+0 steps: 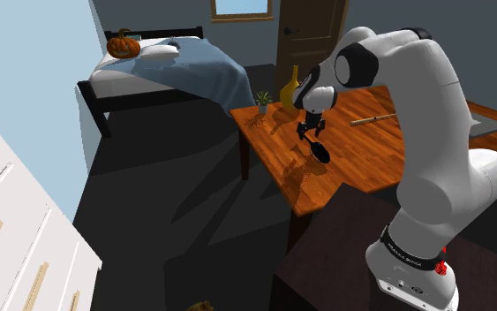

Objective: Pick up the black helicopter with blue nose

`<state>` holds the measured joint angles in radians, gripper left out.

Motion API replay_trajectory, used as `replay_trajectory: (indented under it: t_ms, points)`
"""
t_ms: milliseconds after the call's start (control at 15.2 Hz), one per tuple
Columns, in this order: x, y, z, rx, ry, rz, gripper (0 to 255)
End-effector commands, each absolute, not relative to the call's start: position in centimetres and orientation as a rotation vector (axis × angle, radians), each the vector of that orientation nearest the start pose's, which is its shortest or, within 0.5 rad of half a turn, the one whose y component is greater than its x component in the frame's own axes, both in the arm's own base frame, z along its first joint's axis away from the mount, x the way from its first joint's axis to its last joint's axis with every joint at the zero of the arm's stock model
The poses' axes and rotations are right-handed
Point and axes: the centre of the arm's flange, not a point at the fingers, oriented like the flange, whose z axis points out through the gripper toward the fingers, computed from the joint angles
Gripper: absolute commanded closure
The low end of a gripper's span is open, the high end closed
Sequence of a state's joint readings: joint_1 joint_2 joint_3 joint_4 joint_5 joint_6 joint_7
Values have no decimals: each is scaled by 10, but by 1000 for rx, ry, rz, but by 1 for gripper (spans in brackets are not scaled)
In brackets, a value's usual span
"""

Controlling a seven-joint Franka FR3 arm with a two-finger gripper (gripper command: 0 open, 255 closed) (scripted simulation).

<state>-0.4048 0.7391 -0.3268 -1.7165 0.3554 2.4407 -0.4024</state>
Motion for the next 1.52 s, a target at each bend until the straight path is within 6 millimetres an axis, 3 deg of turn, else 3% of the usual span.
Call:
replay_trajectory:
  t_ms: [0,132,198,792,1452]
  points:
    - [514,-434,166,-3046,801,-68,0]
    - [514,-434,166,-3046,801,-68,0]
    - [514,-434,165,-3046,801,-68,255]
    - [514,-434,166,-3046,801,-68,255]
    - [514,-434,219,-3046,801,-68,255]
